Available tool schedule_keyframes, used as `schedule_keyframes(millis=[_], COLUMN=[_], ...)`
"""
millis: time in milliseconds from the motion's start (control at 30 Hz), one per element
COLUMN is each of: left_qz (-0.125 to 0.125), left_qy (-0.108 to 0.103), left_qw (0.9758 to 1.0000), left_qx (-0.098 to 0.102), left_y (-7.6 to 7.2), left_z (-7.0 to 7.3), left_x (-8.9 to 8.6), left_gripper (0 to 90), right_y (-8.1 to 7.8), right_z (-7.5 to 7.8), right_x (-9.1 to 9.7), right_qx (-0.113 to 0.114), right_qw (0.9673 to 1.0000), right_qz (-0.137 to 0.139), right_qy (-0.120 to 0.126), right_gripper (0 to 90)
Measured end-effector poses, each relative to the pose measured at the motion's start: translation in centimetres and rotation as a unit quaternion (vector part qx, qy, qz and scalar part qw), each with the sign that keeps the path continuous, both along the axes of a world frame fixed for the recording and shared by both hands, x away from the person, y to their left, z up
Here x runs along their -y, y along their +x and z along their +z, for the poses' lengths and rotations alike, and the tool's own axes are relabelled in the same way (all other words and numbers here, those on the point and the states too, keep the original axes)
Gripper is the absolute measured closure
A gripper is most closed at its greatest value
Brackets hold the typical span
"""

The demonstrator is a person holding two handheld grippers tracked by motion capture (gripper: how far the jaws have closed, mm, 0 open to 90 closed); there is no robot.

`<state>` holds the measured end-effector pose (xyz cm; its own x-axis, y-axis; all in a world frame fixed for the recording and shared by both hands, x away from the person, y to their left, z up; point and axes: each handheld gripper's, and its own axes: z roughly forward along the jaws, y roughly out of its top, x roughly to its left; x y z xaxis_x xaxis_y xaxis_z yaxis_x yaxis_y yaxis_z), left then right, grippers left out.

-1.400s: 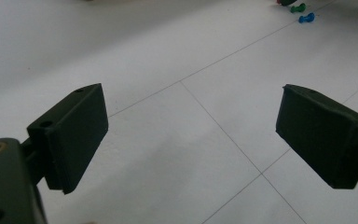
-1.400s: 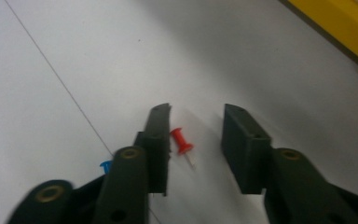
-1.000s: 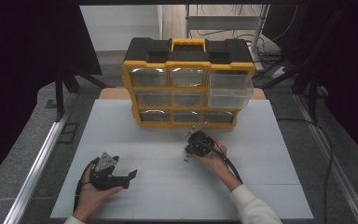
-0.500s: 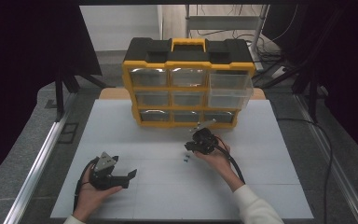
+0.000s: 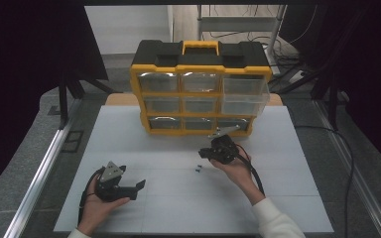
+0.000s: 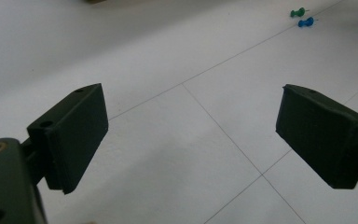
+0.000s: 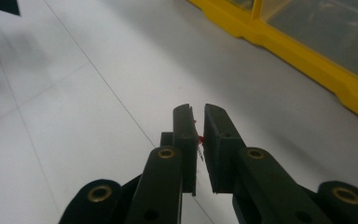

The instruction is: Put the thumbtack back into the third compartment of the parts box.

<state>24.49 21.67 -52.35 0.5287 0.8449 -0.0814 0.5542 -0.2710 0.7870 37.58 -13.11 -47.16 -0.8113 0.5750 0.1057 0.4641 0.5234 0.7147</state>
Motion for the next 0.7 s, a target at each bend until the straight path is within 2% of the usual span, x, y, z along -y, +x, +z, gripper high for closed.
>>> schedule_keyframes(millis=[167, 567, 633, 700], left_qz=[0.000, 0.001, -0.001, -0.001], left_qy=[-0.001, -0.002, -0.001, -0.001], left_qw=[1.0000, 1.0000, 1.0000, 1.0000], left_qx=[0.001, 0.002, 0.003, 0.003], left_y=[0.0, 0.0, 0.0, 0.0], left_z=[0.0, 0.0, 0.0, 0.0], left_x=[0.0, 0.0, 0.0, 0.0], left_gripper=[9.4, 9.4, 9.4, 9.3], right_y=[-0.8, -1.9, -2.1, -2.2], right_z=[1.2, 3.5, 4.3, 4.5], right_x=[0.4, 0.7, 0.9, 1.0], right_qx=[0.013, 0.030, 0.042, 0.045], right_qw=[0.9997, 0.9984, 0.9975, 0.9972], right_qz=[0.003, 0.008, 0.009, 0.009], right_qy=[0.020, 0.047, 0.057, 0.059], right_gripper=[83.5, 83.5, 83.5, 83.5])
